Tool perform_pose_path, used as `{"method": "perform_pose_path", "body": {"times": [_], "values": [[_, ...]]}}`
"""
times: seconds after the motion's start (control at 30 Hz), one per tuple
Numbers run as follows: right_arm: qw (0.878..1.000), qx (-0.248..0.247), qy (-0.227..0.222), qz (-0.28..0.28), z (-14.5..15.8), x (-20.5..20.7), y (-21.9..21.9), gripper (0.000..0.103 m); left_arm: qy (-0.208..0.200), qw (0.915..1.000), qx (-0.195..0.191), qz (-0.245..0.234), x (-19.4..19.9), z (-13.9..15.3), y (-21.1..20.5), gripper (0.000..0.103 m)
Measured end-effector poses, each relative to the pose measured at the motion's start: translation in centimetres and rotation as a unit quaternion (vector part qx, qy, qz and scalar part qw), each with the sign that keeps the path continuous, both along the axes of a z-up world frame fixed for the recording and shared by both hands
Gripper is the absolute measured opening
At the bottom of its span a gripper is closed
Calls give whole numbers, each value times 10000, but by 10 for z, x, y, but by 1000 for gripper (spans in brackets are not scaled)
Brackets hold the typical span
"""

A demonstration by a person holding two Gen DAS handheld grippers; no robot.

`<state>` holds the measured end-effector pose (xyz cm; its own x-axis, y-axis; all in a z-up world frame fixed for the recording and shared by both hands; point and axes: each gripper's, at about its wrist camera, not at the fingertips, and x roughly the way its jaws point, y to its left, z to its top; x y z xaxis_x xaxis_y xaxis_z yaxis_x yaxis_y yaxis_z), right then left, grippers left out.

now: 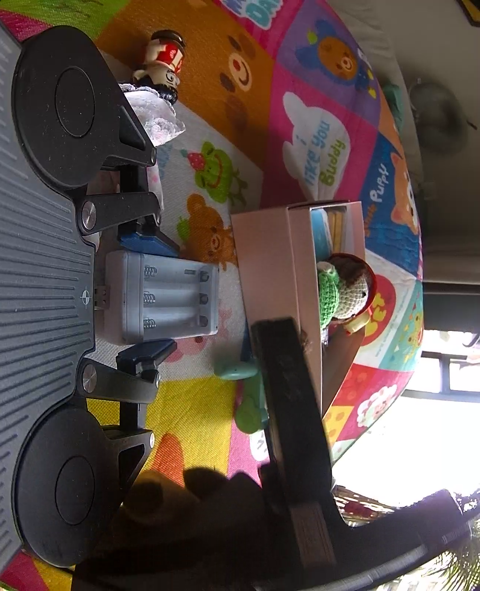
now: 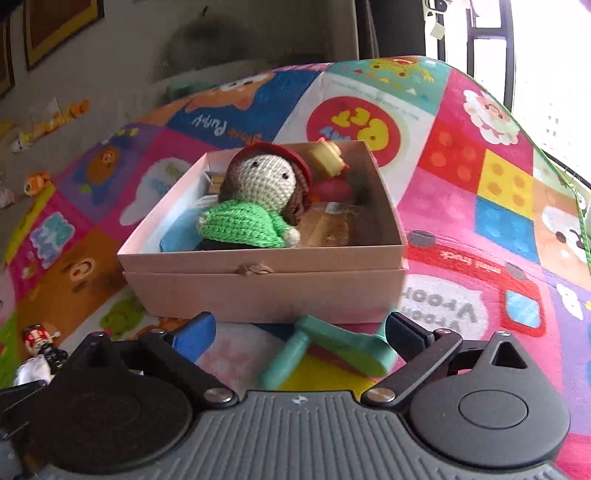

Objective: Organize objects
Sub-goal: 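Hold the charger in the left gripper while right grasps the teal crank toy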

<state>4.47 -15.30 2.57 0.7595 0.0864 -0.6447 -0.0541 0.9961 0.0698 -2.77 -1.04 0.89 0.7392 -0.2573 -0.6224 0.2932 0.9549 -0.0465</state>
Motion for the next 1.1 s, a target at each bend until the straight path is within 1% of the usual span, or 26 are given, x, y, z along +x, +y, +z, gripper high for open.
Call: {"method": "perform_pose_path", "body": {"times": [0.03,0.13,0.2,0.3,0.33,0.37,0.47,0.53,0.6,0.63,0.73,0.77,0.8,0.93,1.03,1.1], "values": [[9999,-132,14,18,-2,0,2,97,-1,10000,-11,2,0,0,0,53],[9988,-433,79,202,-8,-7,-3,89,0,10000,-61,13,-1,0,2,53],[9975,-606,115,339,-13,-16,-14,88,0,10000,-82,25,-3,0,3,53],[9928,-1150,-152,292,-16,-39,-33,88,-7,10000,-84,40,-3,0,2,53],[9921,-1214,-191,247,-15,-44,-40,88,-12,10000,-60,47,-3,0,1,53],[9929,-1141,-229,223,-13,-49,-47,88,-21,10000,-25,55,-3,0,0,53],[9981,-525,-147,271,-6,-52,-63,88,-36,10000,41,69,-3,0,-2,53],[9987,-377,-200,263,-3,-47,-62,89,-35,10000,32,70,-4,0,-2,53],[9981,-472,-278,275,-4,-37,-58,89,-32,10000,23,69,-4,-1,-2,53],[9978,-530,-248,327,-6,-30,-56,89,-33,10000,27,70,-4,-1,-2,53],[9961,-747,93,454,-15,-11,-47,88,-32,10000,16,70,-4,-1,-2,53],[9960,-750,47,478,-14,-10,-46,82,-30,10000,8,70,-4,-1,-2,53],[9952,-792,50,572,-13,-11,-44,70,-30,10000,5,69,-4,-1,-2,53],[9942,-836,-141,659,-2,-27,-44,71,-37,10000,34,66,-4,-1,-2,53],[9951,-569,-226,771,10,-45,-52,71,-38,10000,23,70,-4,-1,-1,53],[9948,-495,-374,808,20,-61,-56,71,-36,10000,-2,68,-4,-1,-1,53]]}}
